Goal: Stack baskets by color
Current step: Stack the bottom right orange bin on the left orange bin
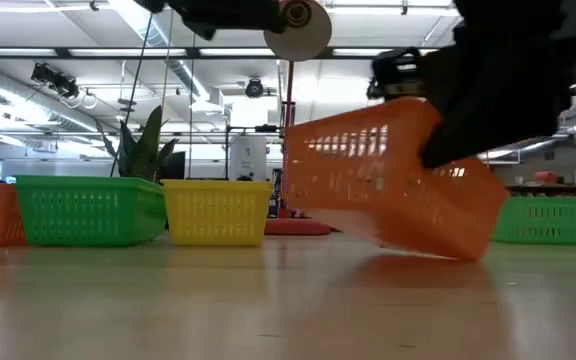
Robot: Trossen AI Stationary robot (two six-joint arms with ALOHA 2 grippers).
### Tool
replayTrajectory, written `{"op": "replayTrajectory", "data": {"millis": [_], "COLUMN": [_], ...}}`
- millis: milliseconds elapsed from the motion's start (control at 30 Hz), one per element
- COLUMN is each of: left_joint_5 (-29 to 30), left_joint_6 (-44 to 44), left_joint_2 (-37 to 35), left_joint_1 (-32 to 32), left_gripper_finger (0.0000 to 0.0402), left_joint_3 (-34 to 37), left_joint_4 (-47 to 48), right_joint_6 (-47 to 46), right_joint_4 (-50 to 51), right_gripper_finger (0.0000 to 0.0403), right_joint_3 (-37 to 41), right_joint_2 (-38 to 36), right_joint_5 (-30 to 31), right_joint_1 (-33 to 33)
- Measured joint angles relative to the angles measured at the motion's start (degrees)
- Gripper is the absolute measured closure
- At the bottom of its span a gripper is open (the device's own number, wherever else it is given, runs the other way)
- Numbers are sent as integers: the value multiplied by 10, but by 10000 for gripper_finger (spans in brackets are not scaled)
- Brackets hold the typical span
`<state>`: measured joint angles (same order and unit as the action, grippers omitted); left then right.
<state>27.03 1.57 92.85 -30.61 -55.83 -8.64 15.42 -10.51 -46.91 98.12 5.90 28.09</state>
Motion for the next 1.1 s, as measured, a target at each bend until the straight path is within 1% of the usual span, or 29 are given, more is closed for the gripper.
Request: {"op": "replayTrajectory", "data": {"millis": [100,167,267,433,567,633,700,767,833,900,967,1033,1100], "left_joint_5": [-43,-81,-117,-131,-142,-145,-149,-149,-148,-147,-154,-172,-181], "left_joint_6": [20,22,18,12,-20,-23,-24,-30,-46,-74,-104,-127,-133], "left_joint_2": [11,17,30,56,71,72,70,68,69,83,103,133,163], "left_joint_1": [8,15,24,36,39,39,39,41,42,47,51,57,63], "left_gripper_finger": [299,298,298,285,251,230,212,197,186,181,181,184,188], "left_joint_3": [0,0,0,0,0,0,-1,-10,-28,-54,-83,-122,-161], "left_joint_4": [2,-2,-4,4,-8,-1,28,58,80,93,127,162,227], "right_joint_6": [23,32,47,43,27,-2,-49,-111,-183,-251,-297,-322,-333], "right_joint_4": [14,20,13,6,22,64,117,175,215,253,266,278,277], "right_gripper_finger": [381,370,350,313,288,283,283,285,287,289,289,289,289], "right_joint_3": [-30,-40,-47,-47,-46,-46,-46,-46,-47,-47,-47,-47,-47], "right_joint_2": [28,38,45,46,3,-38,-83,-131,-172,-206,-228,-241,-244], "right_joint_5": [3,5,5,15,64,100,128,143,144,144,151,172,200], "right_joint_1": [-1,0,0,-2,14,30,47,66,85,107,129,156,179]}}
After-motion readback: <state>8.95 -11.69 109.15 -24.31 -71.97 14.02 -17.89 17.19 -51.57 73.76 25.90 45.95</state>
